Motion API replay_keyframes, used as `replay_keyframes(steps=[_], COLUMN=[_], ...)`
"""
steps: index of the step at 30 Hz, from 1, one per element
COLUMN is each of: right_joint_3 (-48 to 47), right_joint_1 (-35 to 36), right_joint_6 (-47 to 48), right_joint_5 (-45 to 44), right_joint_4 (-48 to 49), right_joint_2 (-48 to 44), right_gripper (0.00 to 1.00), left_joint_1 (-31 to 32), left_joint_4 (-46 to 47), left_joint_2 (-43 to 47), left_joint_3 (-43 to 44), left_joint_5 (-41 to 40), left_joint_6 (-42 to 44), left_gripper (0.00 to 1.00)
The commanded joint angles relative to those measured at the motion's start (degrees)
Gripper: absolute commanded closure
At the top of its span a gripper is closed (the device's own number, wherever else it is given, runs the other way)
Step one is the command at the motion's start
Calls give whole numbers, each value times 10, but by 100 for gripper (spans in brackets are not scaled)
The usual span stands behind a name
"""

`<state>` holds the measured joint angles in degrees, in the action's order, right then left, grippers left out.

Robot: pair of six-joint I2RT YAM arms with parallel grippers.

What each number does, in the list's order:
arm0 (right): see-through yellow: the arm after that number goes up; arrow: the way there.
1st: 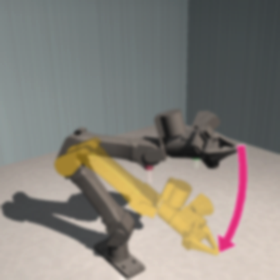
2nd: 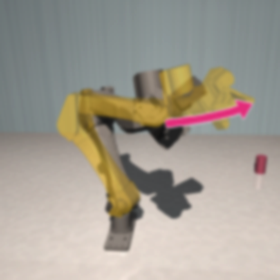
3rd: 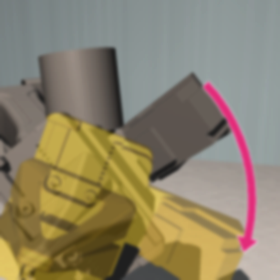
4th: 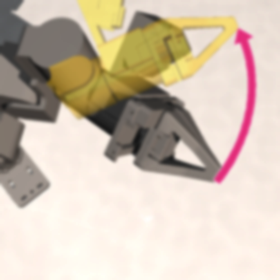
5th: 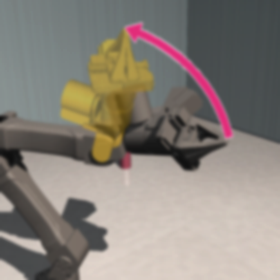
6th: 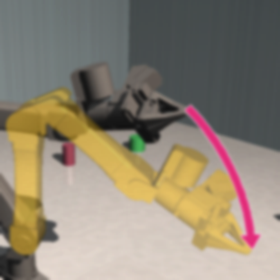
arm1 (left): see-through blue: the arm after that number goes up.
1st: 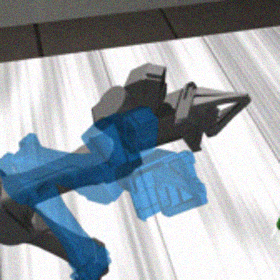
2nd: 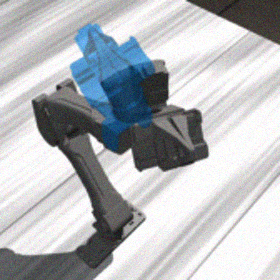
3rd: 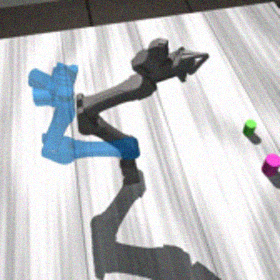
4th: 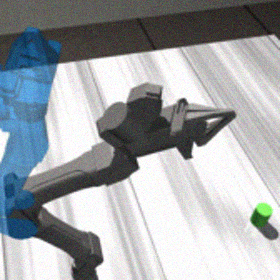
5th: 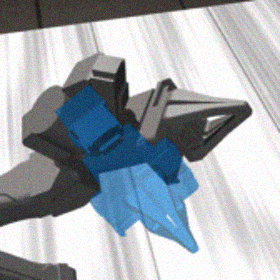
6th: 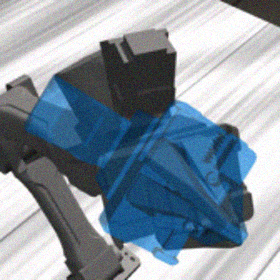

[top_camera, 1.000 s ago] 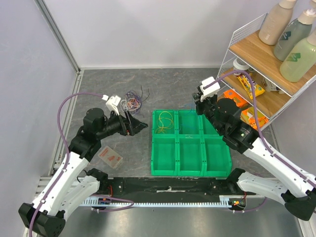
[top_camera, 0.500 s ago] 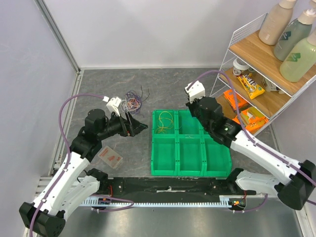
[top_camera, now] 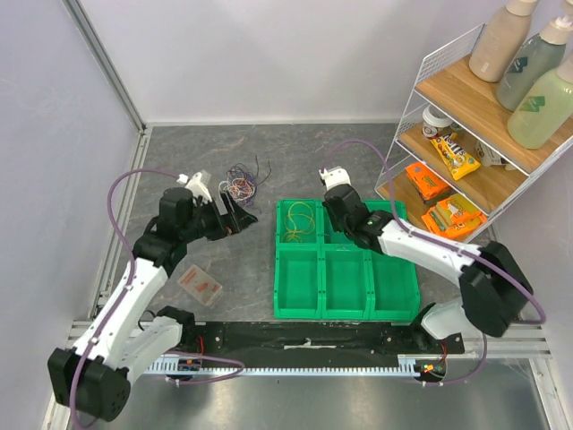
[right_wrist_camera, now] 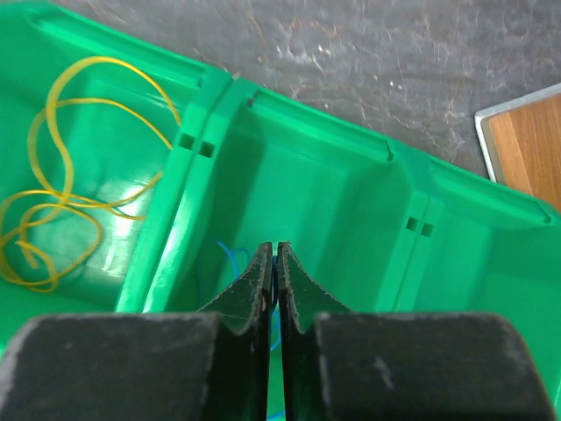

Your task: Untangle the cables

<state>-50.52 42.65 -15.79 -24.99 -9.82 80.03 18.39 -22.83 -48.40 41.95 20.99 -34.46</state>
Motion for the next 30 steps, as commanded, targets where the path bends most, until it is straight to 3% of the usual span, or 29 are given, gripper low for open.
replay_keyframes(steps=[1,7,14,16,23,26,30], right_joint_3=[-81,-106,-101,-111,-99,-120,-133], right_joint_1=[-20,-21,-21,-21,-21,-20,0], right_joint_6=[-26,-29,-22,-27,-40,-42,-79], right_joint_5=[6,31,57,54,53,108,223], right_joint_4=[-63,-147,-156,-173,-158,-136,-30], right_joint_2=[56,40,-21,1,8,14,33], right_gripper=[84,45,12,13,18,29,36], left_joint_1=[-84,-223,-232,-235,-235,-236,-238], left_joint_4=[-4,71,118,121,116,110,61], left_joint_2=[-52,-156,-314,-334,-312,-338,-397], left_joint_3=[22,-4,53,58,54,76,135], left_joint_5=[1,81,99,113,104,99,78], left_joint_6=[-48,-104,-61,-63,-61,-57,-15], left_gripper=[5,5,22,28,28,42,46])
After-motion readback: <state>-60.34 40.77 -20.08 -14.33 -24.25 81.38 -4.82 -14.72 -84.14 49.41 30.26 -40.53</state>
